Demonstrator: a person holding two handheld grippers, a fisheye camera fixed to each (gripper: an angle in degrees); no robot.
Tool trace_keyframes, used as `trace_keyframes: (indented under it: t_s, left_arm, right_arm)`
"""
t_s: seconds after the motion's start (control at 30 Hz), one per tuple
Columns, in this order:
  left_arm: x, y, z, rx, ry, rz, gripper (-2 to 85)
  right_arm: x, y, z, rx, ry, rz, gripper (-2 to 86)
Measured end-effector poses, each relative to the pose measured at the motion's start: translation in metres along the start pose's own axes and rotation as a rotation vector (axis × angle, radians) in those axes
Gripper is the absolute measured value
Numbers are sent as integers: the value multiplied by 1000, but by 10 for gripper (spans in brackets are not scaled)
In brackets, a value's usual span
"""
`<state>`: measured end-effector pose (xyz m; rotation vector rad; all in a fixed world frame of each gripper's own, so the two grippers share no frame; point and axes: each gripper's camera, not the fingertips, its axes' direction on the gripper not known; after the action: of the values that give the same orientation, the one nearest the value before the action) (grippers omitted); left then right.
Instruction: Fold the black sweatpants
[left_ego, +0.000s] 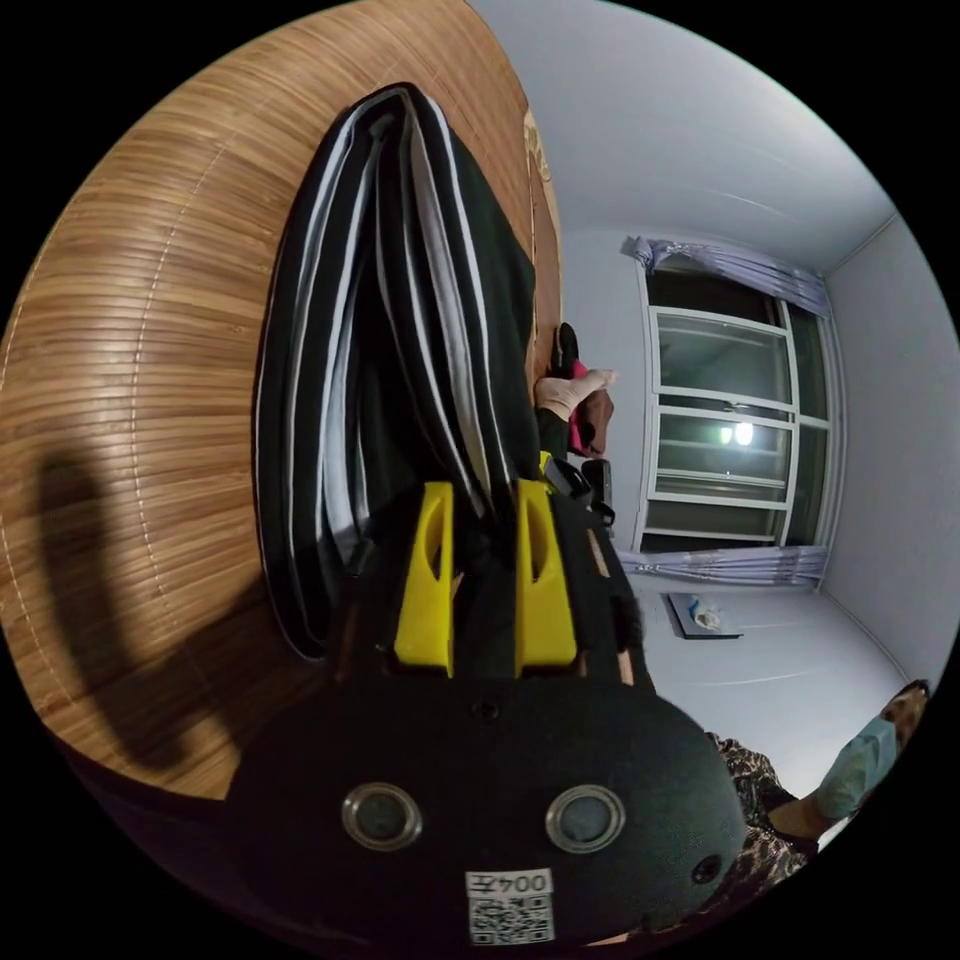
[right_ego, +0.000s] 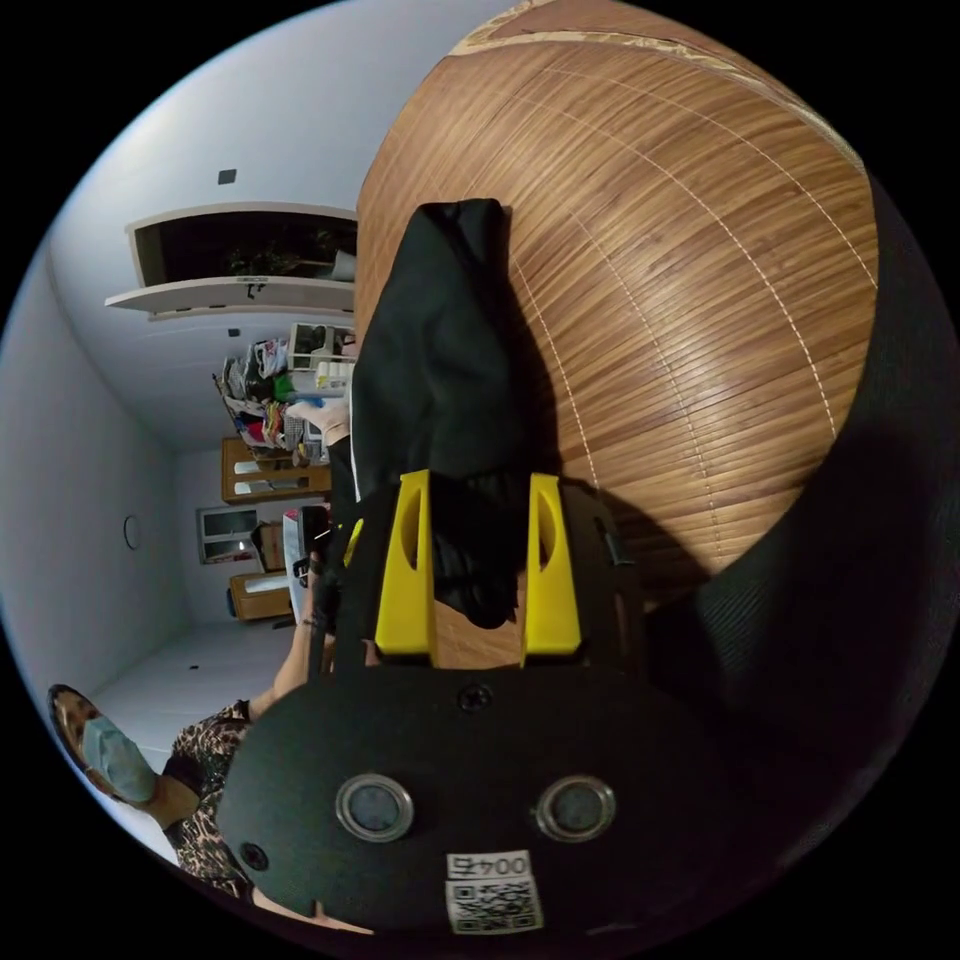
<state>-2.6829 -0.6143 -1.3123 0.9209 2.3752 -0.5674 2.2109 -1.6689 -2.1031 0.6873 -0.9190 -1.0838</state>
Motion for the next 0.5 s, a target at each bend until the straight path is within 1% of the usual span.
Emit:
trace_keyframes:
  t_s: [0.1,0.2,0.3,0.43,0.5]
  left_arm:
    - [3,-1,-6,4,33,0,68]
    - [22,-14,-18,-19,37,45,52]
    - [57,-39,-36,-72,52,132,45]
    - [110,-57,-62,-173,-22,288,45]
    - [110,-54,-64,-231,-52,317,45]
  right_arm:
    - [-11,5,-7,8,9,-26,123]
    - [-34,9,-18,7,-5,-79,109]
    - [-73,6,-36,20,-18,-151,102]
    - [-153,18,-62,62,67,-283,99]
    - [-174,34,-61,73,117,-302,99]
